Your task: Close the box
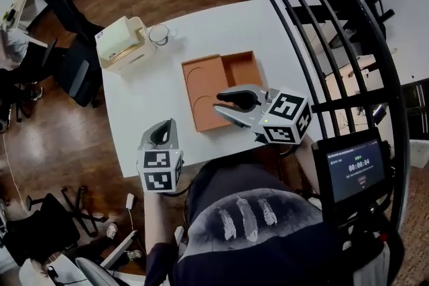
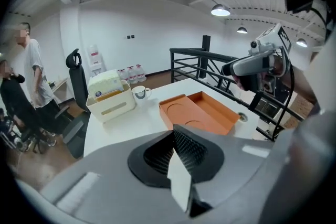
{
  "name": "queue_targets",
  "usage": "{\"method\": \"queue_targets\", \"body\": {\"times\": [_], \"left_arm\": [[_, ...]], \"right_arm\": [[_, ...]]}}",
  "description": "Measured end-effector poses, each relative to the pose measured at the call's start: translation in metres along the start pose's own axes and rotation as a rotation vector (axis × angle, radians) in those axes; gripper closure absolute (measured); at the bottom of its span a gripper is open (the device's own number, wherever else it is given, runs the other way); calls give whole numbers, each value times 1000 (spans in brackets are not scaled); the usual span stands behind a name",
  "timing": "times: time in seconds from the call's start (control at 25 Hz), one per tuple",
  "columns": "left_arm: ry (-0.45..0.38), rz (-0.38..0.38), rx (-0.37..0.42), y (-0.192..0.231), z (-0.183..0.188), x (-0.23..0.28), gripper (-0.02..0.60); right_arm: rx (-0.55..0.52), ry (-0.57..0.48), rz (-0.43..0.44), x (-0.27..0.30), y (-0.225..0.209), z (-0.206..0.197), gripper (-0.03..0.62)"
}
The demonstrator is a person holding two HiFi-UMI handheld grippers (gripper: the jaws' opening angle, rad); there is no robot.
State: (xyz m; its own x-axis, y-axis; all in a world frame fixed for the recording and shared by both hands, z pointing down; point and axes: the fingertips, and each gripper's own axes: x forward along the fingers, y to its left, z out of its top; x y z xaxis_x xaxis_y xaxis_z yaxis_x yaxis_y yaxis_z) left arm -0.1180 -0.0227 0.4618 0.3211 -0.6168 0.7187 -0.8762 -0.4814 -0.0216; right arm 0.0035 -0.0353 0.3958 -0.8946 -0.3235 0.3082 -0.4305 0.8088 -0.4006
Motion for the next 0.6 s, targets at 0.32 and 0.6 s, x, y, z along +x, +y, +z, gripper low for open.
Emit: {"method": "queue_targets", "body": {"times": [0.32,0.6], "left_arm": [[70,16,6,13,-25,31,566],[132,126,59,14,-4,58,566]], "right_arm": [[15,72,-160,-45,-62,-18,493],[-83,136,-213,-74,-131,-18,493]]}}
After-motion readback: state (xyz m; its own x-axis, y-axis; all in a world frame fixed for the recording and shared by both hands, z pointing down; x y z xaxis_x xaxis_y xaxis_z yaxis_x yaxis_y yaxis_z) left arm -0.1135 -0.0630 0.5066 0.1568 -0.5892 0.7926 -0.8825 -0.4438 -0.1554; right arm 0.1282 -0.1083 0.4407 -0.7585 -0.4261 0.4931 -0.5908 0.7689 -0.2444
